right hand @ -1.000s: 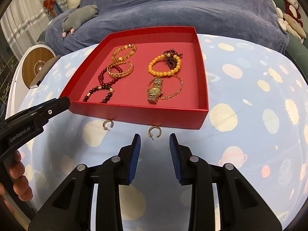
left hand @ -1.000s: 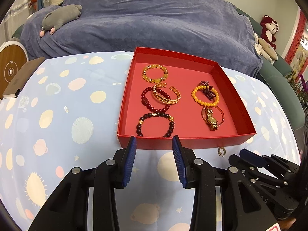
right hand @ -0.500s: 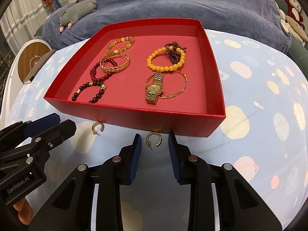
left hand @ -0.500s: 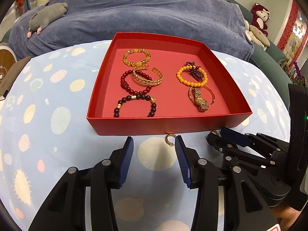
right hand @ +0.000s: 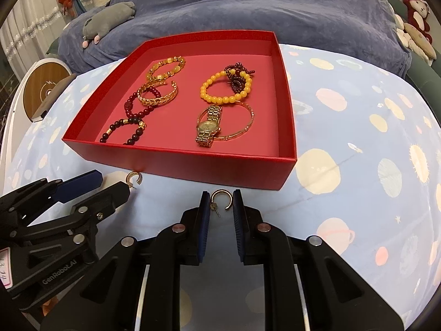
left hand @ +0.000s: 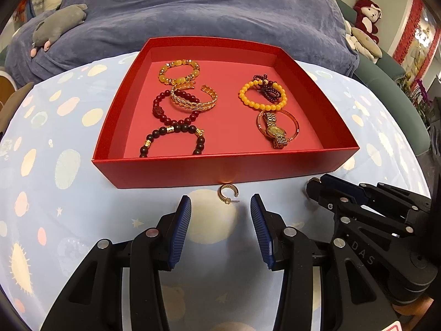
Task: Organize jewelry
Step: 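Grasp a gold hoop earring with the right gripper while the left gripper grasps the other hoop, then carry both hoop earrings into the red box and open both grippers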
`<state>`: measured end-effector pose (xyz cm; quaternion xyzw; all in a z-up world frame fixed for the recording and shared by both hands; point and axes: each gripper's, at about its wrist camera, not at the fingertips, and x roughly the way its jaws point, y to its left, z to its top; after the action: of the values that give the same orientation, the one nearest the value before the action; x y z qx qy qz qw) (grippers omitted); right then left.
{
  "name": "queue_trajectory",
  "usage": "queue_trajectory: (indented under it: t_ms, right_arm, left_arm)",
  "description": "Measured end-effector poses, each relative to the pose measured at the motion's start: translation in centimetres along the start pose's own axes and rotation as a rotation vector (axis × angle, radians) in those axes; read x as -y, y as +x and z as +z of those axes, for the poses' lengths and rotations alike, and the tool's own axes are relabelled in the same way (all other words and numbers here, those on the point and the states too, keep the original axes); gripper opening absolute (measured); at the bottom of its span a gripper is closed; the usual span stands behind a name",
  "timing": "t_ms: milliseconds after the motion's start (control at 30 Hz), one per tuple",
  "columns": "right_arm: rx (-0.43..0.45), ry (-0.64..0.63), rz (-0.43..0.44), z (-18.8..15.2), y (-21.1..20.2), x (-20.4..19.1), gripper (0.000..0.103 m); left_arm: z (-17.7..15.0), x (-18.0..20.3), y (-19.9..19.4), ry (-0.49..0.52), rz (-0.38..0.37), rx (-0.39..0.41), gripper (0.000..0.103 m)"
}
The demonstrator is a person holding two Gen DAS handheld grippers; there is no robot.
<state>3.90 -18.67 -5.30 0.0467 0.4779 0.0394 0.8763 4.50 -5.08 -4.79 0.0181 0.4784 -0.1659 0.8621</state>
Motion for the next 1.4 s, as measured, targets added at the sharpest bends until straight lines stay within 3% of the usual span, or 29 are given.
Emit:
queue_trajectory:
  t_ms: [333, 567, 900, 1400]
  right_arm:
    - [-0.001, 0.022, 0.005, -0.1, -0.3, 1.0, 0.016]
    - [-0.002, 0.023, 0.005, -0.1, -0.3, 1.1, 0.016]
    - [0.007, 0.022, 0.023, 0.2, -0.7, 0.6, 0.016]
    - [0.067, 0.0, 0.068, 1.4, -3.1, -2.1, 0.016]
  left_arm:
    - [0.2, 0.6, 1.5, 0.013, 0.016, -0.008, 0.04]
    - [0.3, 0.7, 1.7, 0.023, 0.015, -0.004, 0.014]
    - [0.2, 0.2, 0.7, 0.01, -0.01, -0.001, 0.014]
    - [1.2, -0.7, -4.4, -0.017, -0.025, 0.079, 0.014]
